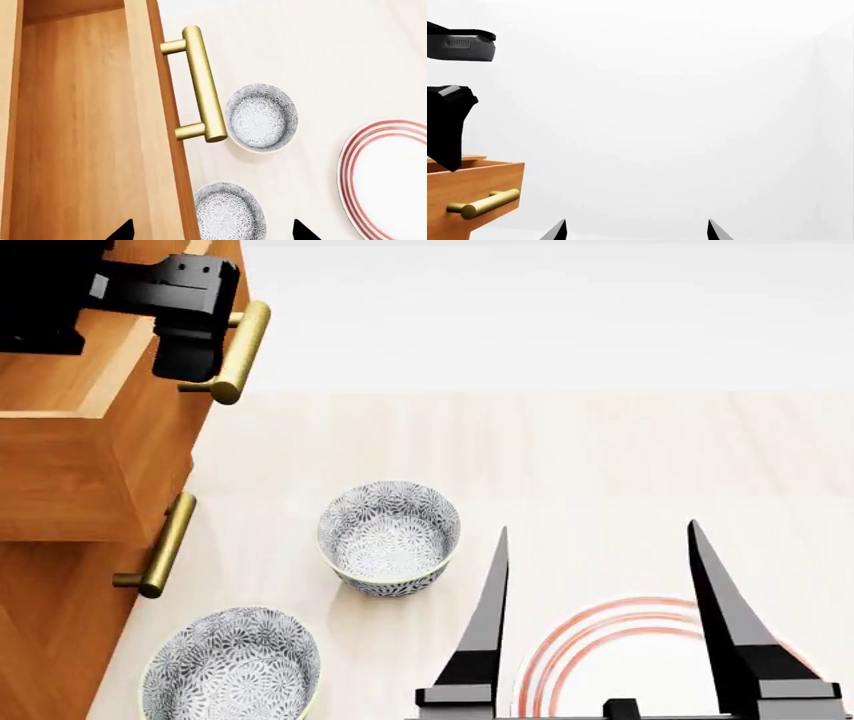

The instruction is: Open the top drawer of the cabinet.

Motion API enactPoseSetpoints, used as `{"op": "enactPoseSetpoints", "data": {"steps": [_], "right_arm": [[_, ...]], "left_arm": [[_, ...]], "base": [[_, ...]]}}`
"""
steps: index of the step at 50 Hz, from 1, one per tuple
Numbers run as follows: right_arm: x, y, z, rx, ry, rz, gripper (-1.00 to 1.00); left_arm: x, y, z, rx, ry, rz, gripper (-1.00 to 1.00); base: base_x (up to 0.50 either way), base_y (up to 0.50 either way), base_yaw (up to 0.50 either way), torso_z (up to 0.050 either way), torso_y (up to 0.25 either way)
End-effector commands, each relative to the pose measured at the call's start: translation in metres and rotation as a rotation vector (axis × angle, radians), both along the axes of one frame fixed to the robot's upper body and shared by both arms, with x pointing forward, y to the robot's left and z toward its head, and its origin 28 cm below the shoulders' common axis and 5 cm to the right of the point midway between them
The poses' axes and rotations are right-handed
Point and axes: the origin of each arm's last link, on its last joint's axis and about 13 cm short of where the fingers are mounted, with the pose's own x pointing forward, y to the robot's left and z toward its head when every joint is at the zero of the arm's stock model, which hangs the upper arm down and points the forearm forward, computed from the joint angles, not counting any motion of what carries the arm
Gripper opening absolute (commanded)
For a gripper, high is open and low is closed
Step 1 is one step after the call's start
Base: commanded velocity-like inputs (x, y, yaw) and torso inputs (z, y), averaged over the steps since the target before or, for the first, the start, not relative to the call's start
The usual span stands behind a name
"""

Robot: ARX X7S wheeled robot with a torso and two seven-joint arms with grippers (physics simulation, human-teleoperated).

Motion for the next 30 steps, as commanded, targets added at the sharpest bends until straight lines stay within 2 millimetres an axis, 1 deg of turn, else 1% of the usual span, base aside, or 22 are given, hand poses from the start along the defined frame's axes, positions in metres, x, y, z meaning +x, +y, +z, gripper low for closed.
{"op": "enactPoseSetpoints", "data": {"steps": [1, 15, 30], "right_arm": [[0.000, -0.001, 0.001, 0.009, -0.003, 0.015, 1.00], [-0.001, -0.002, 0.003, 0.009, -0.009, 0.013, 1.00], [-0.002, -0.002, 0.004, 0.014, -0.015, 0.013, 1.00]], "left_arm": [[0.005, -0.013, 0.003, -0.049, -0.081, -0.012, 1.00], [0.008, -0.020, -0.004, -0.065, -0.067, -0.041, 1.00], [0.006, -0.024, -0.003, -0.060, -0.070, -0.062, 1.00]], "base": [[0.00, 0.00, 0.00, 0.000, 0.000], [0.00, 0.00, 0.00, 0.000, 0.000], [0.00, 0.00, 0.00, 0.000, 0.000]]}}
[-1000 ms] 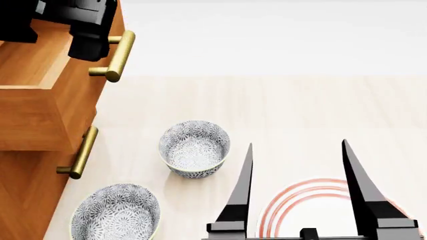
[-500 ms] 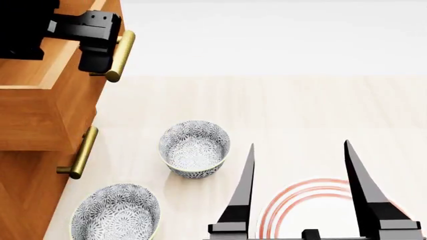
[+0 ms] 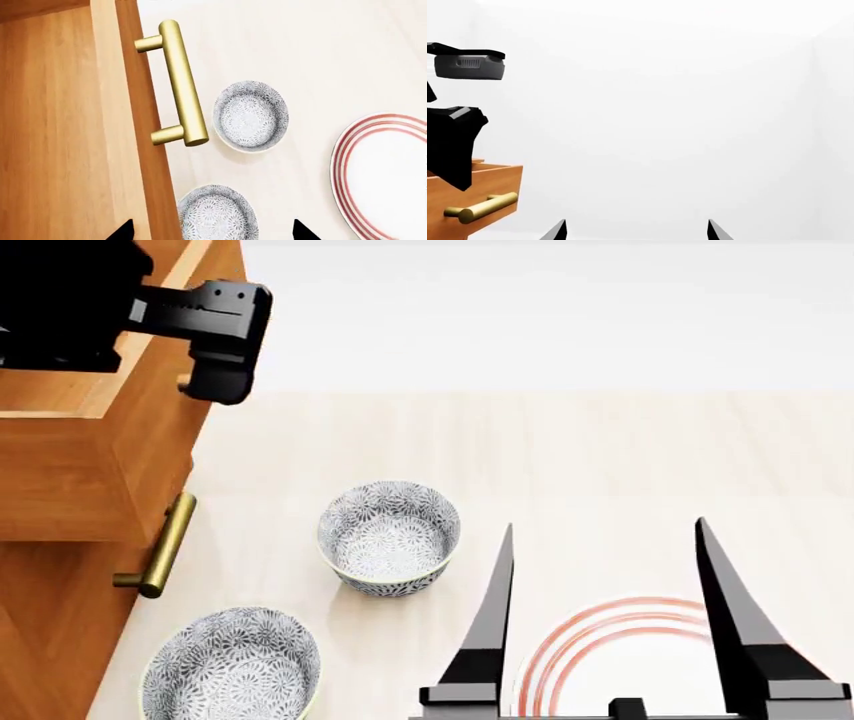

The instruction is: Open the top drawer of the cabinet.

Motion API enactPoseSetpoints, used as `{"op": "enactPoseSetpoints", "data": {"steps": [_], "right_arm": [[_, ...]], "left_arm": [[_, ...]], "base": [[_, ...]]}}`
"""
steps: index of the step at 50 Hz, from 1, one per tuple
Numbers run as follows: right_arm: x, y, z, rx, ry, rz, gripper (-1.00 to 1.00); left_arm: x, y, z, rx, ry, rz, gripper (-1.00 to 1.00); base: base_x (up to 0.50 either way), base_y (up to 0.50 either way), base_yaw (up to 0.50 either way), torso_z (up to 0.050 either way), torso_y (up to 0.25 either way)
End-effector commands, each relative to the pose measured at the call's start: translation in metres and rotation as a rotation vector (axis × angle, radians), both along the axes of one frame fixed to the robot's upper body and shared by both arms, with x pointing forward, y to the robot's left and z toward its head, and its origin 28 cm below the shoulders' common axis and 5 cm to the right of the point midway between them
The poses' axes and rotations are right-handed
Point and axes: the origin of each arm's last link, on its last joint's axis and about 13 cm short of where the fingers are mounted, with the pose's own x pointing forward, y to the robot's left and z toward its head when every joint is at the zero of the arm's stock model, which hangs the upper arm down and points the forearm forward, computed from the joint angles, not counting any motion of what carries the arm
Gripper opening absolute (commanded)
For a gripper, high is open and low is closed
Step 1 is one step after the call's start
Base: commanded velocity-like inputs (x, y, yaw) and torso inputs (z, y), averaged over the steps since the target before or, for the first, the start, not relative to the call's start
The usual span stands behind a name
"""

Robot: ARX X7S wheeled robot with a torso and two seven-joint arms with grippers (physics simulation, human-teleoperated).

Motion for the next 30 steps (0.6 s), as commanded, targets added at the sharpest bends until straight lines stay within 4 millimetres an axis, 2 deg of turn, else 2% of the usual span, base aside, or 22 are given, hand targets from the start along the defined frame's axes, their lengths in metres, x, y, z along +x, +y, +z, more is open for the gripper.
{"op": "enactPoseSetpoints", "data": {"steps": [1, 13, 30], "right_arm": [[-0.001, -0.001, 0.002, 0.009, -0.007, 0.016, 1.00], [0.000, -0.001, 0.002, 0.008, -0.004, 0.018, 1.00], [0.001, 0.000, 0.000, 0.007, -0.002, 0.021, 1.00]], "left_arm": [[0.000, -0.015, 0.010, -0.056, -0.079, -0.028, 1.00], [-0.003, -0.015, 0.016, -0.054, -0.091, -0.037, 1.00], [-0.001, -0.001, 0.020, -0.038, -0.111, 0.009, 1.00]], "base": [[0.00, 0.00, 0.00, 0.000, 0.000], [0.00, 0.00, 0.00, 0.000, 0.000], [0.00, 0.00, 0.00, 0.000, 0.000]]}}
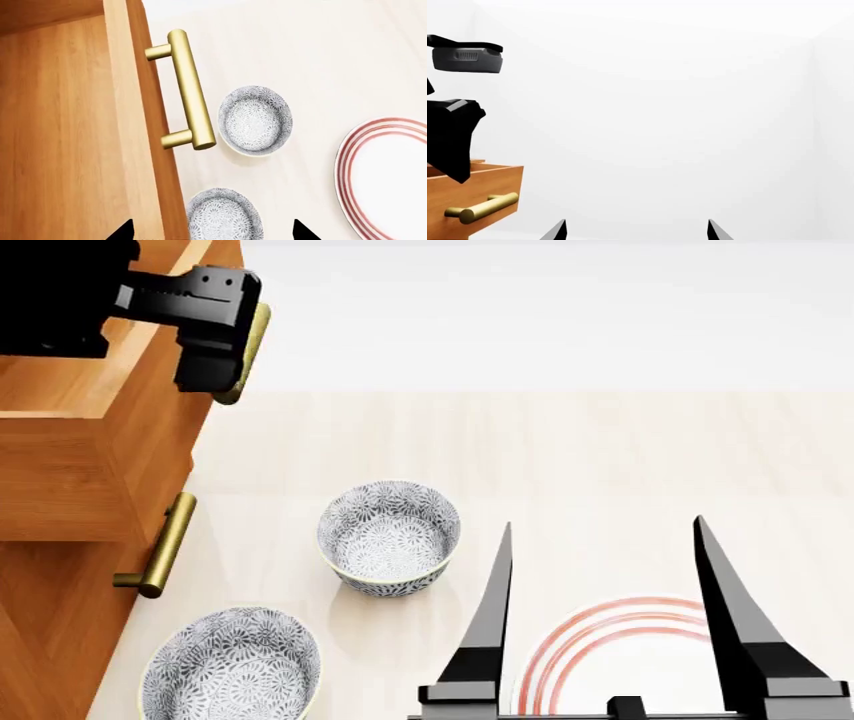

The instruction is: Open the top drawer of the cabinet.

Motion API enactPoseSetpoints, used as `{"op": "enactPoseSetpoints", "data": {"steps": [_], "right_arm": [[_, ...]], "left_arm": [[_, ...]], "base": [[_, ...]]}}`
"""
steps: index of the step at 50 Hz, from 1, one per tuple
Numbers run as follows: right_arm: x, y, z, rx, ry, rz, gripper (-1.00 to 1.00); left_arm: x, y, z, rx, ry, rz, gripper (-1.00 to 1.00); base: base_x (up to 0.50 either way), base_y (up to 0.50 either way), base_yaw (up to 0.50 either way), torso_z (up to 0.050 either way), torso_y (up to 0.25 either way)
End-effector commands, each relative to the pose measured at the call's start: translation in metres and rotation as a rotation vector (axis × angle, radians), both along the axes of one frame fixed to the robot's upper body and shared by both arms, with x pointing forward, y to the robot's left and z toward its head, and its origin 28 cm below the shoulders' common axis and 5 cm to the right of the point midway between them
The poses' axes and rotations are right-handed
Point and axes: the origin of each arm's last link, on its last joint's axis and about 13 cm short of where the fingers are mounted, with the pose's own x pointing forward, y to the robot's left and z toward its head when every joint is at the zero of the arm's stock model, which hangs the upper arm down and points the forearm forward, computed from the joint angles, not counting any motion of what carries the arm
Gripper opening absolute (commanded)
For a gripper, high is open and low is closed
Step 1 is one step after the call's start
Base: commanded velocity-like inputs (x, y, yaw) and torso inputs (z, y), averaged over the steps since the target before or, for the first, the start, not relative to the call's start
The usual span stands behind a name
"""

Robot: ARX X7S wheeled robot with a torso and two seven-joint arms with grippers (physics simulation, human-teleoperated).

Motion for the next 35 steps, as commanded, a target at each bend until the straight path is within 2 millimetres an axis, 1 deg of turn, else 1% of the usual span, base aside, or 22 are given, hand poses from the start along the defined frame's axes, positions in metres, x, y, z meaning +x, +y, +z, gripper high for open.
{"op": "enactPoseSetpoints", "data": {"steps": [1, 5, 20, 35], "right_arm": [[0.000, -0.001, 0.000, 0.007, -0.002, 0.018, 1.00], [0.001, 0.000, 0.000, 0.006, -0.001, 0.020, 1.00], [0.000, -0.001, 0.000, 0.006, -0.001, 0.014, 1.00], [0.000, -0.001, 0.001, 0.007, -0.002, 0.013, 1.00]], "left_arm": [[0.001, -0.003, 0.013, -0.045, -0.092, 0.012, 1.00], [0.002, 0.000, 0.012, -0.041, -0.092, 0.025, 1.00], [0.012, 0.006, -0.007, -0.038, -0.059, 0.059, 1.00], [0.017, 0.002, -0.018, -0.050, -0.044, 0.062, 1.00]], "base": [[0.00, 0.00, 0.00, 0.000, 0.000], [0.00, 0.00, 0.00, 0.000, 0.000], [0.00, 0.00, 0.00, 0.000, 0.000], [0.00, 0.00, 0.00, 0.000, 0.000]]}}
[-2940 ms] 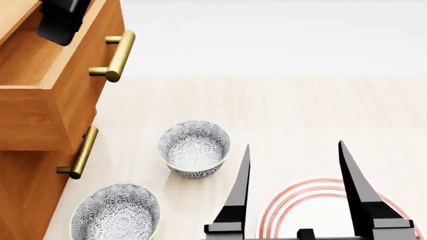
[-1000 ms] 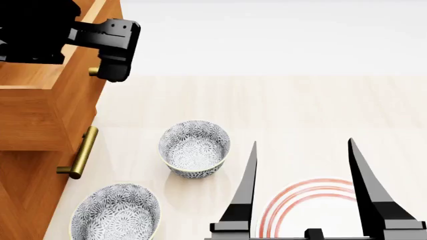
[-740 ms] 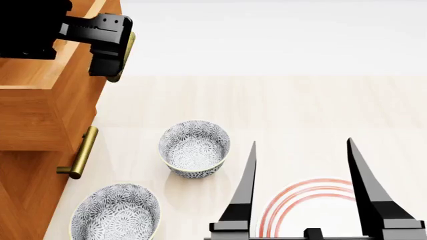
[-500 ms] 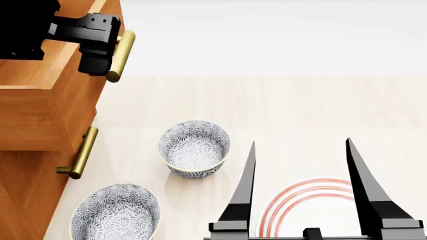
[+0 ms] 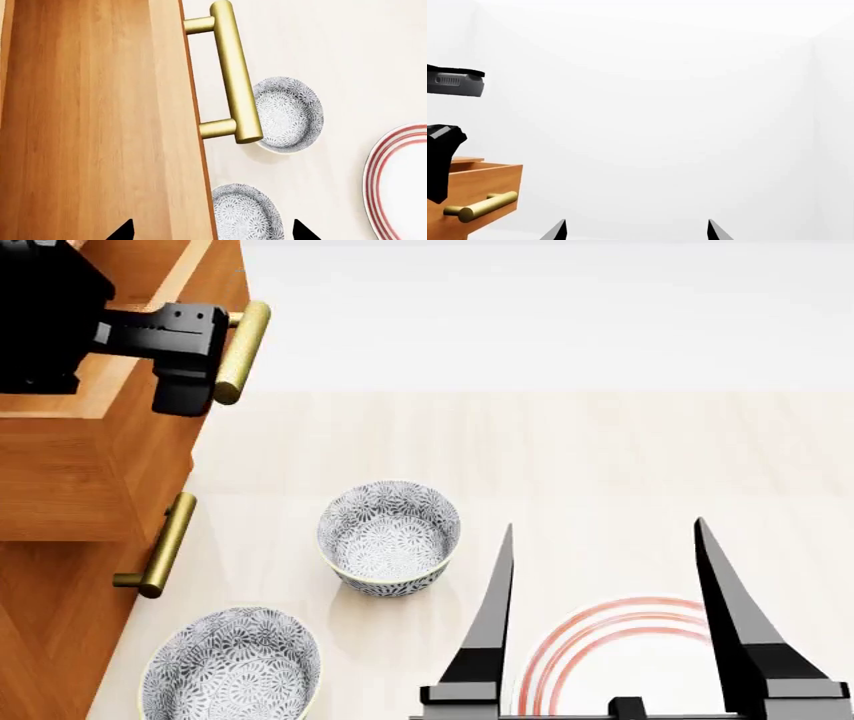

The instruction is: Open the top drawer of the cabinet.

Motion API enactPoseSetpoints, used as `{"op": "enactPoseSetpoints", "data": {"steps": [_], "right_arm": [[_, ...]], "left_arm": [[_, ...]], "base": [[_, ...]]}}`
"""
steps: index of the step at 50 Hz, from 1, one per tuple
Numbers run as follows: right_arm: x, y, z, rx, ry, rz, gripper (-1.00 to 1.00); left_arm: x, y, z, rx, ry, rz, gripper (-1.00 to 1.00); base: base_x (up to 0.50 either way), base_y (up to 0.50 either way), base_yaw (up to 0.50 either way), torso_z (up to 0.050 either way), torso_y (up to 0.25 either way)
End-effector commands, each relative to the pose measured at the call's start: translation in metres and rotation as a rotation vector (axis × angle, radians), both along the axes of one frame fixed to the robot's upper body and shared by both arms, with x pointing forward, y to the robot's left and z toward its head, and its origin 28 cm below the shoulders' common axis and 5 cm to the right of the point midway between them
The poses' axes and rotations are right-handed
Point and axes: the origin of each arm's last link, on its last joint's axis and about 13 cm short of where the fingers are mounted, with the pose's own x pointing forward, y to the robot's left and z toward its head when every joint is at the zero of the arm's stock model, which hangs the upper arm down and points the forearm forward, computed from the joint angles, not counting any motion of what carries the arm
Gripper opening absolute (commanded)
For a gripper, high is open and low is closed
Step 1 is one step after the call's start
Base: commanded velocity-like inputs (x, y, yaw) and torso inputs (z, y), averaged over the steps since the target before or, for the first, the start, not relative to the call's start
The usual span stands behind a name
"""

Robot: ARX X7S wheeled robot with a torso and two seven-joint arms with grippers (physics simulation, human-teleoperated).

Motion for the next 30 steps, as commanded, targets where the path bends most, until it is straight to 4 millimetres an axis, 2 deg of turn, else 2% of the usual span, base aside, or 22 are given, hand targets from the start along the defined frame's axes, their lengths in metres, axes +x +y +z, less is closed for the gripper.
{"op": "enactPoseSetpoints", "data": {"steps": [1, 30], "right_arm": [[0.000, -0.001, 0.002, 0.008, -0.005, 0.016, 1.00], [-0.001, -0.002, 0.002, 0.011, -0.008, 0.014, 1.00]], "left_arm": [[0.004, -0.015, 0.005, -0.047, -0.088, -0.026, 1.00], [0.008, -0.025, -0.006, -0.039, -0.070, -0.052, 1.00]], "base": [[0.00, 0.00, 0.00, 0.000, 0.000], [0.00, 0.00, 0.00, 0.000, 0.000]]}}
